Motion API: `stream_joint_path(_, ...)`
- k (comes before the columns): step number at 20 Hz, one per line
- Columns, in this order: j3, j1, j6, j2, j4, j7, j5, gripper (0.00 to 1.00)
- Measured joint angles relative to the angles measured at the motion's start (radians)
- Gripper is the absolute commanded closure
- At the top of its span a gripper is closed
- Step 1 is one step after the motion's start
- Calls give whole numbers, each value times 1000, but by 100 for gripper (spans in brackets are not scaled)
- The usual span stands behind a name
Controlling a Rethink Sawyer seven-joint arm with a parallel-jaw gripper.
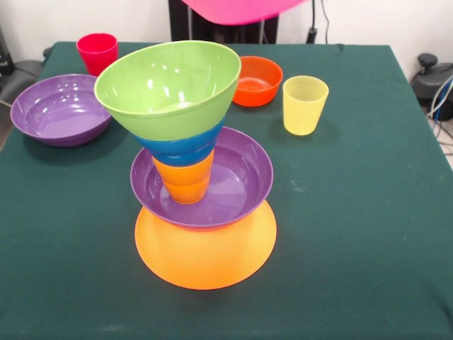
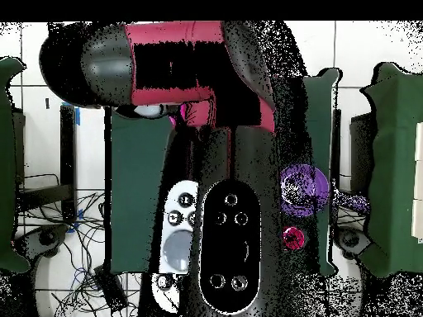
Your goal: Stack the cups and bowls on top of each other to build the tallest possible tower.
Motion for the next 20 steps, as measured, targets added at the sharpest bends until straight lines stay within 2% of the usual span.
stream_joint_path(9, 1, -37, -90, -48, 48, 0, -25, 100)
stream_joint_path(13, 1, -55, -160, -65, 94, 0, -26, 100)
stream_joint_path(20, -7, -48, -228, -73, 153, 0, -38, 100)
